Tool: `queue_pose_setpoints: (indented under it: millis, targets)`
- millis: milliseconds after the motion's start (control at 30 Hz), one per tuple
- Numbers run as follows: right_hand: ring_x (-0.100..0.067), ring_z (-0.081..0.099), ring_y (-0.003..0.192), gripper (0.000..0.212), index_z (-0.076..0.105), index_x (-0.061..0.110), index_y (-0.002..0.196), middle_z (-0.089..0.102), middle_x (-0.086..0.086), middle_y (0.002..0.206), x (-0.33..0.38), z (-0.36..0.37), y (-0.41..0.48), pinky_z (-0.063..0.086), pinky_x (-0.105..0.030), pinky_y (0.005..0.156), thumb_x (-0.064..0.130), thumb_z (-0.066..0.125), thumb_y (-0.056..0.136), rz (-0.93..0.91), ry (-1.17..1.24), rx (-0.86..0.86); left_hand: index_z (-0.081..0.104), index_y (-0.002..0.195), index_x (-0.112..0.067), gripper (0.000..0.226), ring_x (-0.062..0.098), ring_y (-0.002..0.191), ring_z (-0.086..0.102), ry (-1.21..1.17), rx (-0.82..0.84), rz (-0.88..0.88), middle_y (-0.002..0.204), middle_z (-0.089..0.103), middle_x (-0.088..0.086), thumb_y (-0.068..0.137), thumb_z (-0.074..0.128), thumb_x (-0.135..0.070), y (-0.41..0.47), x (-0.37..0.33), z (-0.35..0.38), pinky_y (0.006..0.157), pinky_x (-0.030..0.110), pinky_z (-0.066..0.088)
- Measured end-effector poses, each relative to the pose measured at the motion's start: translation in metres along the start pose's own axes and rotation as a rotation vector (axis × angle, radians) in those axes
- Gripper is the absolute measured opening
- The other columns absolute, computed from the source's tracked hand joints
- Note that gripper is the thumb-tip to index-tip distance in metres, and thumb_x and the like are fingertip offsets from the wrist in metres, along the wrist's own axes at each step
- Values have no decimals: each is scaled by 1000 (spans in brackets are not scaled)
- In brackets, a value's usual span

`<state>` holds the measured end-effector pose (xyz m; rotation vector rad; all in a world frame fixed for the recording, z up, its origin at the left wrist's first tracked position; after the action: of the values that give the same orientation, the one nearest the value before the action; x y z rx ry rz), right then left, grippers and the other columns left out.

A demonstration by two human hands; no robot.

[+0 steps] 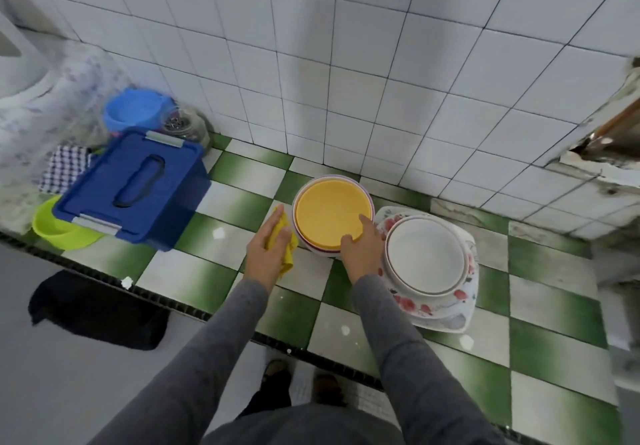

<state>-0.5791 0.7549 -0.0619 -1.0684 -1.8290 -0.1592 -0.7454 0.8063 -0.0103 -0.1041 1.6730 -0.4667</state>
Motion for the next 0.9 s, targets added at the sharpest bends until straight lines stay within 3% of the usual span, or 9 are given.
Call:
queue_pose_setpoints:
  millis: [233,300,400,533,600,700,900]
  targets:
    - [-31,40,139,56,39,20,149,42,-11,152,2,0,-12,39,-43,114,11,57,96,87,15,-54,47,143,-37,44,14,121,40,48,148,28,147,42,-2,102,52,-23,17,-4,-19,72,11,37]
    - [-31,42,137,56,40,20,149,43,-10,151,0,-1,-17,40,-42,112,10,57,96,103,1,-64,47,144,-36,44,14,122,39,50,184,45,149,41,-1,102,52,-22,19,-5,-23,82,17,40]
    - [-29,47,133,55,42,21,147,46,-8,149,-5,-7,-24,43,-43,111,10,57,96,109,-47,-55,47,144,-33,44,13,123,40,43,231,53,145,43,-5,102,53,-22,19,-5,-27,95,26,37]
    - [-31,50,129,56,42,22,147,46,-10,149,-13,-15,-35,47,-48,107,8,56,95,85,-107,-7,48,143,-34,44,12,125,40,46,268,64,137,43,-13,101,55,-24,18,-4,-31,96,25,39]
    - [-32,46,133,55,42,22,147,42,-9,153,-16,-18,-40,47,-46,107,8,55,96,79,-126,22,48,144,-34,44,10,120,43,49,275,58,136,44,-12,101,55,-25,15,-3,-31,86,17,45]
    - [-32,46,134,53,40,24,148,42,-8,153,-20,-22,-46,46,-43,107,10,53,99,70,-171,56,48,145,-32,45,0,96,49,39,280,47,128,46,-13,102,54,-24,9,-2,-29,56,4,46]
    - [-31,38,143,57,30,20,156,31,-6,162,-18,-25,-50,35,-42,115,13,48,103,-20,-354,72,49,145,-31,44,-2,95,48,23,253,71,135,43,-9,102,54,-22,7,-4,-26,55,3,46]
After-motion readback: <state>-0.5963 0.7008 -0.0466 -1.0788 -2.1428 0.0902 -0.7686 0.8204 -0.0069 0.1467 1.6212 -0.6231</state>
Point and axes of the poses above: each hand's wrist, its own y-axis towards the middle knuckle, its own z-axis out of the palm, x = y × z, the point moved 3 cm from there along y, towards the middle knuckle
